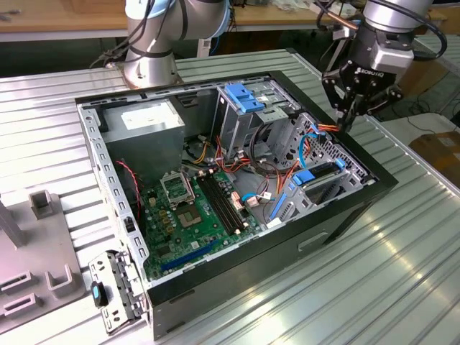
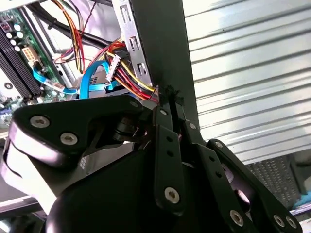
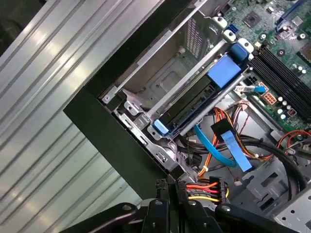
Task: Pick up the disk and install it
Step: 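Insert the first disk wire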
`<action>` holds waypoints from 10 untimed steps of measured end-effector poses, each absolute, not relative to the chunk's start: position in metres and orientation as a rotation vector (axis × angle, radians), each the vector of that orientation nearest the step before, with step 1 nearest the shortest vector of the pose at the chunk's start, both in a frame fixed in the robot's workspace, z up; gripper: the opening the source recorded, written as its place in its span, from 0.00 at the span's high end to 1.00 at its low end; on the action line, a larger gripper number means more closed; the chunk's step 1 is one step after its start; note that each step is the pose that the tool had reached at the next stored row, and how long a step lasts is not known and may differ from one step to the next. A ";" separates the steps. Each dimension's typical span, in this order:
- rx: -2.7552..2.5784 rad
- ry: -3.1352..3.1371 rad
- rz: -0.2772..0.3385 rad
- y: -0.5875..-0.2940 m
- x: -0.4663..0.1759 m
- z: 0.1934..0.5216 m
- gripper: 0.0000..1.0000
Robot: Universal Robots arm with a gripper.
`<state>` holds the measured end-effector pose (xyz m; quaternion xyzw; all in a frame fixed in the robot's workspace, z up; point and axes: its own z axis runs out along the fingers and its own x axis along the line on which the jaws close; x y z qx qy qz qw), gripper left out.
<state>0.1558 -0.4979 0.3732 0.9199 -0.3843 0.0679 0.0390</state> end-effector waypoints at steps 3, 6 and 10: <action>2.791 -1.240 0.205 -0.498 0.154 0.372 0.83; 2.790 -1.241 0.205 -0.498 0.141 0.371 0.83; 2.758 -1.300 0.204 -0.498 0.136 0.369 0.83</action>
